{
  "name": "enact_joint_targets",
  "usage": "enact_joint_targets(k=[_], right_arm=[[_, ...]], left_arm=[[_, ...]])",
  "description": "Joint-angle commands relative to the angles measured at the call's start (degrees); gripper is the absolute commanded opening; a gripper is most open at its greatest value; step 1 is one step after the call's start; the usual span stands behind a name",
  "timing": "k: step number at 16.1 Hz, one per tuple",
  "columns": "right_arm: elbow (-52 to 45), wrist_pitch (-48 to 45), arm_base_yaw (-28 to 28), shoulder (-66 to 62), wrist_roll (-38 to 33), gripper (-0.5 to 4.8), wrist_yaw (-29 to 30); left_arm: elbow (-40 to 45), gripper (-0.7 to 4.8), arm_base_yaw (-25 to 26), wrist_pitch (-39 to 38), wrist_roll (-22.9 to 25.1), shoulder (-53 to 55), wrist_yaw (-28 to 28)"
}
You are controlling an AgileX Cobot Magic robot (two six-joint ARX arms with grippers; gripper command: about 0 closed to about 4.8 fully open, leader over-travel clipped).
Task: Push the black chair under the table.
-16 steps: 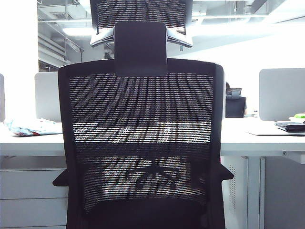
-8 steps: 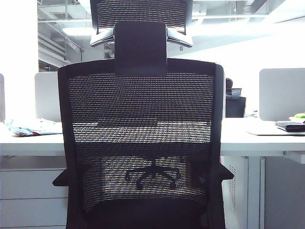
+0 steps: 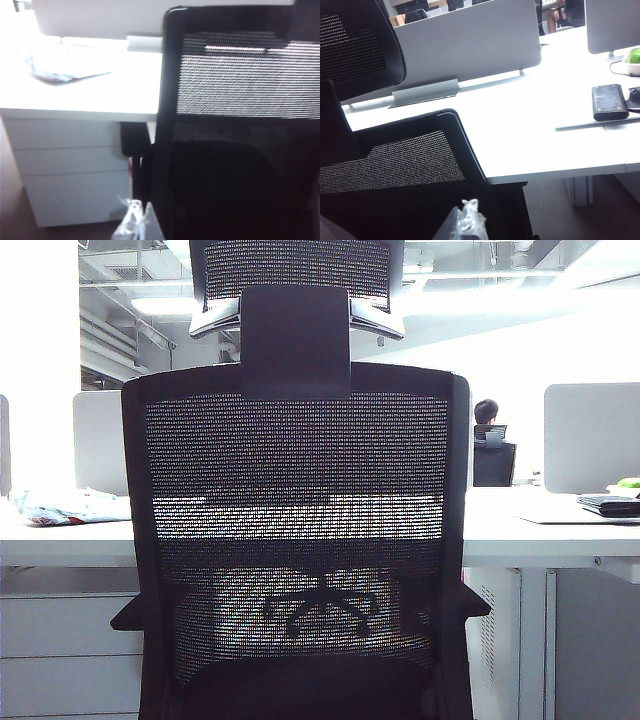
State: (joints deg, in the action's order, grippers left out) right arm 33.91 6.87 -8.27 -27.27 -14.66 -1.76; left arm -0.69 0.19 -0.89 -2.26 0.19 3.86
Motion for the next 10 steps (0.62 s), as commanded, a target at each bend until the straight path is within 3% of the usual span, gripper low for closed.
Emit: enact_joint_targets(k=[1, 10], right_arm=[[0.17, -0.66, -0.07, 0.11, 0.15, -0.05, 0.0], [0.17, -0.66, -0.07, 0.11, 0.15, -0.05, 0.0]], left_arm=[[0.17, -0.05, 0.07, 1.44, -0.13, 0.04, -0.24], [0.17, -0.05, 0.07, 2.34, -0.33, 0.04, -2.67]])
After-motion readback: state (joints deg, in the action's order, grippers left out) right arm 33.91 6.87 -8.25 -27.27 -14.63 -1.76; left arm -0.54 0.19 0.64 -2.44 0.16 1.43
